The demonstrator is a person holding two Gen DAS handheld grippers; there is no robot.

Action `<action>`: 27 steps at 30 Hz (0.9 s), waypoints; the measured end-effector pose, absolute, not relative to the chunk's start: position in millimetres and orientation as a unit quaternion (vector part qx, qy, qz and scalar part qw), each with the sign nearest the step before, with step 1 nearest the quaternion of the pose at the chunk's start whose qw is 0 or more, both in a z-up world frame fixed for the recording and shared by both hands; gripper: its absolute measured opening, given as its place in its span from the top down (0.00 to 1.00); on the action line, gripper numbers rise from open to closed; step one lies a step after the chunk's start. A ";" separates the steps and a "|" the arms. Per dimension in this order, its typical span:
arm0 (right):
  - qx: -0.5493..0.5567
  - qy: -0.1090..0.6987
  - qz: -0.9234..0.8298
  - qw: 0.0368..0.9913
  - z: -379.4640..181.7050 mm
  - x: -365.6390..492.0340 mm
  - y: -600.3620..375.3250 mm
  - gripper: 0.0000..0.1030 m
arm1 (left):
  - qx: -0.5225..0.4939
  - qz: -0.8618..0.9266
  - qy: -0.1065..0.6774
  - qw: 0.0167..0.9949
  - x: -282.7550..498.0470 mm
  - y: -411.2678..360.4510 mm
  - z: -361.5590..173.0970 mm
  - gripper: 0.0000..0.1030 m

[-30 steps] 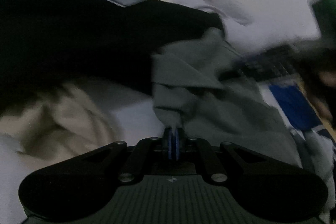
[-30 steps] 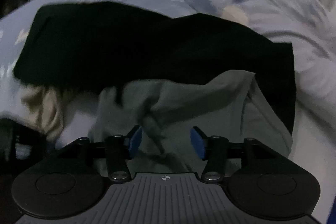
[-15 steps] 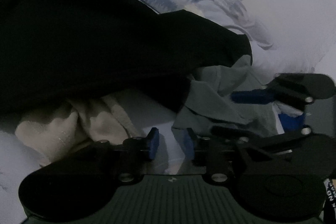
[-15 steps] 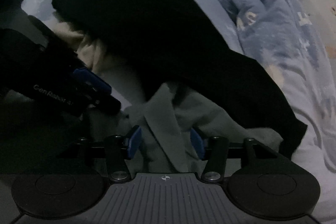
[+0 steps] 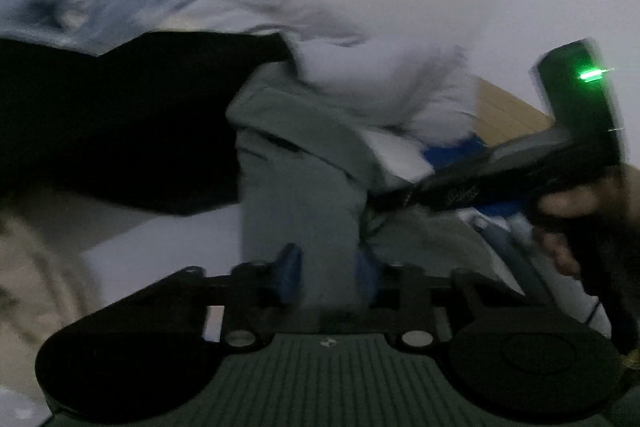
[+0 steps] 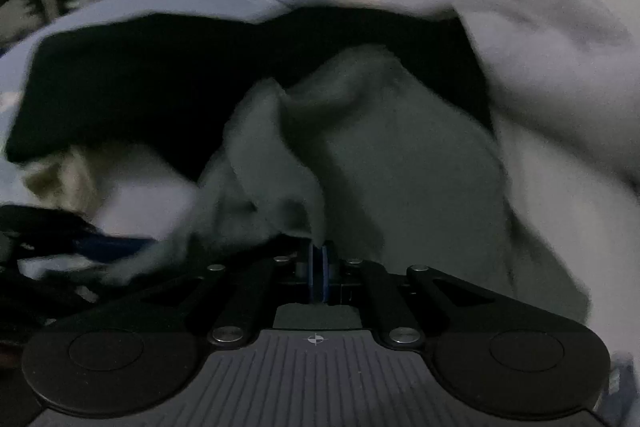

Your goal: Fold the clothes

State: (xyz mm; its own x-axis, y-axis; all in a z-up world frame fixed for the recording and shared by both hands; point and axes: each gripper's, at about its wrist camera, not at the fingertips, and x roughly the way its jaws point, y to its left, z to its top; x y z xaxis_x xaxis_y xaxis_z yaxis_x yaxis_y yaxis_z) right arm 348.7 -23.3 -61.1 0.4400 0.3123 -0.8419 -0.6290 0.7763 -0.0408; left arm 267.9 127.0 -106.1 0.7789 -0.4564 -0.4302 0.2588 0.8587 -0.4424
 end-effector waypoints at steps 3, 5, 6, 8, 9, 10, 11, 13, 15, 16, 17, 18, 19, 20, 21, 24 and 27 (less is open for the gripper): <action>-0.161 0.482 0.257 0.822 -75.8 343.1 -54.0 0.92 | -0.151 -0.211 0.276 0.925 265.4 108.4 -108.9 0.75; -0.169 0.460 0.251 0.835 -67.7 331.5 -60.7 0.86 | -0.137 -0.210 0.283 0.926 265.1 100.3 -111.9 0.75; -0.173 0.442 0.248 0.844 -61.1 325.5 -61.8 0.86 | -0.134 -0.209 0.285 0.926 265.1 98.6 -113.0 0.75; -0.183 0.396 0.245 0.866 -44.8 313.9 -58.3 0.85 | -0.133 -0.207 0.287 0.926 264.9 98.0 -113.6 0.76; -0.186 0.381 0.252 0.870 -38.6 309.8 -53.7 0.85 | -0.132 -0.206 0.288 0.926 264.3 97.8 -113.6 0.76; -0.188 0.366 0.259 0.874 -32.4 305.7 -49.1 0.83 | -0.131 -0.206 0.288 0.926 263.5 97.5 -113.6 0.76; -0.194 0.352 0.266 0.876 -27.6 302.4 -43.0 0.81 | -0.130 -0.205 0.289 0.926 263.3 96.9 -113.3 0.76; -0.234 0.332 0.277 0.871 -28.4 299.9 -23.4 0.67 | -0.127 -0.203 0.290 0.927 262.4 96.1 -112.6 0.76; -0.280 0.315 0.288 0.860 -34.6 300.6 -2.1 0.63 | -0.125 -0.202 0.291 0.927 263.7 96.2 -112.6 0.76; -0.299 0.311 0.295 0.853 -38.7 302.3 8.6 0.63 | -0.125 -0.202 0.291 0.927 264.2 96.2 -112.5 0.76; -0.315 0.306 0.301 0.846 -43.1 304.5 18.7 0.62 | -0.126 -0.202 0.291 0.927 264.4 96.5 -112.2 0.76; -0.327 0.302 0.301 0.843 -46.1 306.4 27.6 0.61 | -0.126 -0.202 0.291 0.927 264.7 97.0 -112.0 0.76; -0.335 0.300 0.299 0.842 -48.5 310.7 36.0 0.61 | -0.126 -0.201 0.292 0.927 265.3 96.9 -111.9 0.76; -0.343 0.297 0.297 0.840 -50.9 314.9 44.4 0.60 | -0.126 -0.201 0.292 0.926 265.7 96.8 -111.9 0.76; -0.348 0.297 0.295 0.839 -53.3 319.8 51.5 0.60 | -0.126 -0.200 0.293 0.926 265.6 96.7 -111.7 0.76; -0.358 0.309 0.287 0.833 -61.3 334.8 64.6 0.62 | -0.130 -0.198 0.294 0.926 264.3 98.9 -111.0 0.77; -0.363 0.307 0.279 0.834 -61.5 341.3 68.0 0.94 | -0.136 -0.195 0.296 0.925 264.8 101.6 -110.4 0.78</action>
